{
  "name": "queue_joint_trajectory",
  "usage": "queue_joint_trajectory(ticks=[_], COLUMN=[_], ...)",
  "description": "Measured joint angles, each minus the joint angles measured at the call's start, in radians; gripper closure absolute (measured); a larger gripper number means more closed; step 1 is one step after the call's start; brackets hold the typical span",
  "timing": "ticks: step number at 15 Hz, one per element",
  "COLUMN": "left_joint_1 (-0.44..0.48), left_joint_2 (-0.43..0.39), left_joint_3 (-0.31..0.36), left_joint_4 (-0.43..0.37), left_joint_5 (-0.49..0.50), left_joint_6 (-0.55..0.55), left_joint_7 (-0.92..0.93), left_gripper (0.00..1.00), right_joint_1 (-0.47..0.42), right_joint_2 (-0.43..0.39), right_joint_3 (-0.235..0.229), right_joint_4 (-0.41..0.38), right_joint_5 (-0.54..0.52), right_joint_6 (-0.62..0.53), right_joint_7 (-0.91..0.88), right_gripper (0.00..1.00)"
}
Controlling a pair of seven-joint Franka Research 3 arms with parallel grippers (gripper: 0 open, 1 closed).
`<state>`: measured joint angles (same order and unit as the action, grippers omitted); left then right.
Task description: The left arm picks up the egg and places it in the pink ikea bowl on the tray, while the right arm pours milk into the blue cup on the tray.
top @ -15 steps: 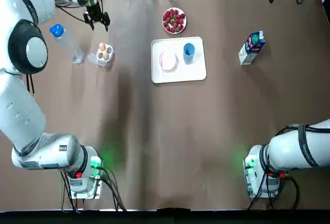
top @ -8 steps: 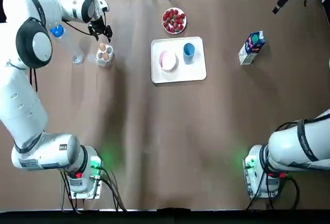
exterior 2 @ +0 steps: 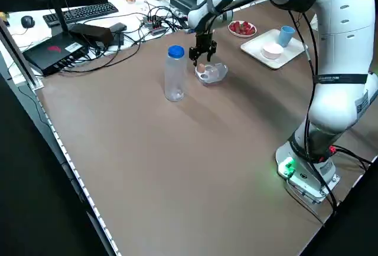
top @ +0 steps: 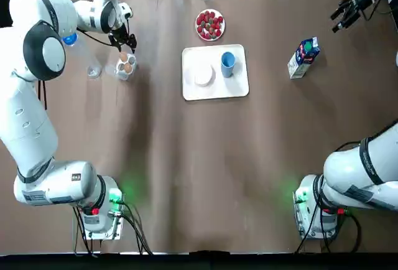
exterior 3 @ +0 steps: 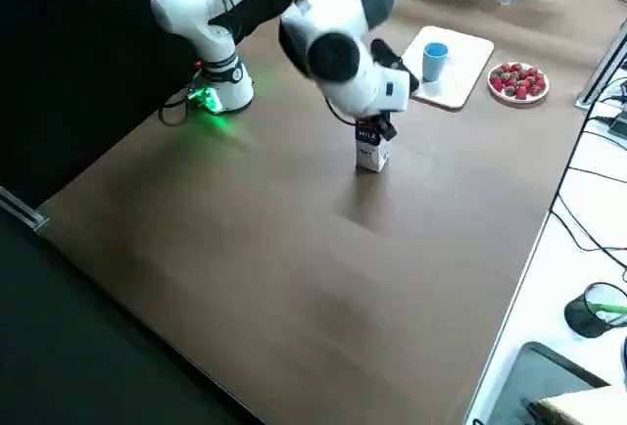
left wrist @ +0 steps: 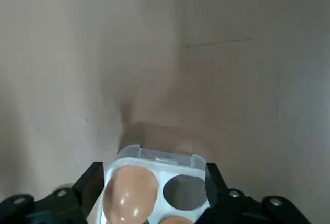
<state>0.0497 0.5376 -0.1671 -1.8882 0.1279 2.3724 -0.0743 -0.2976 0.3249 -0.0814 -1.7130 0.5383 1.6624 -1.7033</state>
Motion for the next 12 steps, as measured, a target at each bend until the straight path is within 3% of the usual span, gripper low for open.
queue_joint_trajectory(ticks=[4,9,11,12], left_joint_1=[0.003,0.006,0.009,0.009], left_joint_2=[0.002,0.001,-0.003,-0.004], left_joint_3=[0.0,0.001,0.002,0.002], left_joint_4=[-0.011,-0.019,-0.02,-0.02], left_joint_5=[0.005,0.007,0.012,0.012], left_joint_6=[0.0,0.0,0.0,0.0], left_joint_7=[0.0,0.0,0.0,0.0], left_gripper=[0.15,0.19,0.35,0.37], right_joint_1=[-0.032,-0.048,-0.062,-0.068], right_joint_2=[0.096,0.205,0.239,0.253], right_joint_3=[0.0,0.001,0.001,0.001], right_joint_4=[0.016,0.112,0.121,0.123], right_joint_5=[0.072,0.131,0.155,0.164], right_joint_6=[-0.051,-0.159,-0.164,-0.164], right_joint_7=[-0.234,-0.407,-0.489,-0.526], right_gripper=[0.0,0.0,0.0,0.0])
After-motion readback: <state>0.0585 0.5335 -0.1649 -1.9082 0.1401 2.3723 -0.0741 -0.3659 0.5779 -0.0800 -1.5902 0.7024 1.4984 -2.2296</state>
